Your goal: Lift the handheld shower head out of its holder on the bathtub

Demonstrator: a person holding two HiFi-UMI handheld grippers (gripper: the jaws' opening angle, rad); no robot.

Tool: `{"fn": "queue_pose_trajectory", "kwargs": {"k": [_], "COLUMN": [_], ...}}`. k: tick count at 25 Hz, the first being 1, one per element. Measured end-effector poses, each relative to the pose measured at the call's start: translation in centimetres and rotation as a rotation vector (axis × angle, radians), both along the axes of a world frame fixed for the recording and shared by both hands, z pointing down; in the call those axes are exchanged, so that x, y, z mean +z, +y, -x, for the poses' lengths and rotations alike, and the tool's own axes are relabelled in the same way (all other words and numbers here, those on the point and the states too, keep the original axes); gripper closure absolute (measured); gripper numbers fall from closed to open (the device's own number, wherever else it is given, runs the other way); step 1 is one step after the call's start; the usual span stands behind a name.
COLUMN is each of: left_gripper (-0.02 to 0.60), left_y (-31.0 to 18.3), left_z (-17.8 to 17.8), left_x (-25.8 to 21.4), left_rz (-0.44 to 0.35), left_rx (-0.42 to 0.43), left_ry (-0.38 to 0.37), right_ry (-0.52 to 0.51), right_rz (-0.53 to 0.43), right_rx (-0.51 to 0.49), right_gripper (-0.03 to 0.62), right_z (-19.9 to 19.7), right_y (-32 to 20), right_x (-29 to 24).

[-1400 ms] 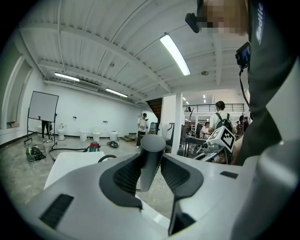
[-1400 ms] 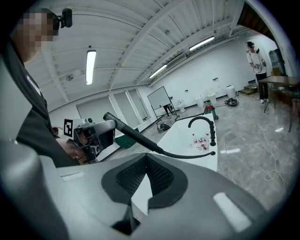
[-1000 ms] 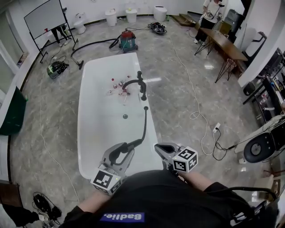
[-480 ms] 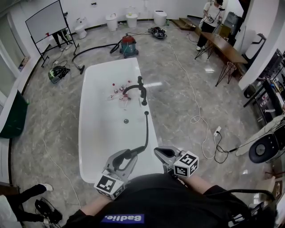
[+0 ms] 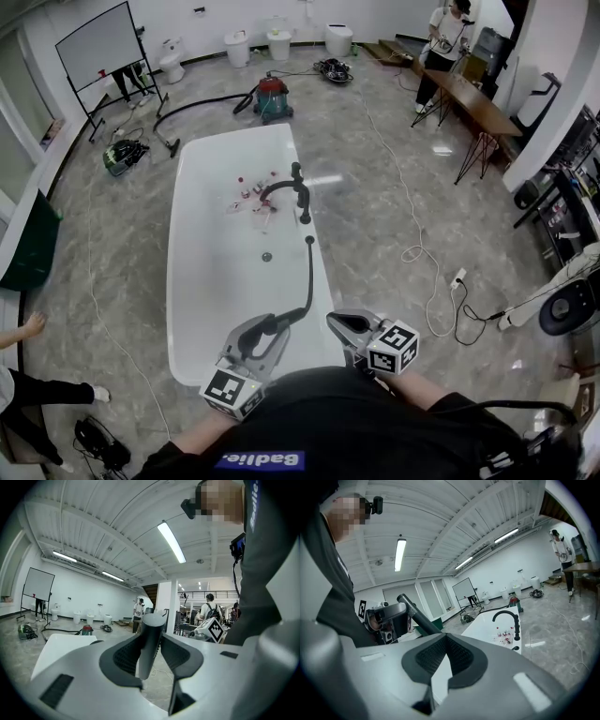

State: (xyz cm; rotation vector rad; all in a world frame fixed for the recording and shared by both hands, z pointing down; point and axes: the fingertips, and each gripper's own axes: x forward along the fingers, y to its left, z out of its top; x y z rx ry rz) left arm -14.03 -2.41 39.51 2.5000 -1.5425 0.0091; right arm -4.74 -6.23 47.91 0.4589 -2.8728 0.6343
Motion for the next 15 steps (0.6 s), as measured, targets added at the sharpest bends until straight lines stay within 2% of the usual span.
{"fn": "queue_pose_trajectory", "kwargs": {"k": [7, 15], "left_gripper": [0.448, 0.448], "left_y": [-0.05, 0.03], "left_z": [-0.17, 0.64], "left_x": [-0.14, -0.39], "left_rz": [-0.021, -0.001], "left_rx": [0.000, -0.020], "left_ry": [-0.005, -0.007], "right_ry": [-0.003, -0.004], "right_rz": [0.002, 0.004], "right_rx": [-0.001, -0.001], "right_gripper": [0.592, 0.592], "right_z": [-0.17, 0.46], "right_y": [-0.16, -0.15], "right_x": [-0.16, -0.13]}}
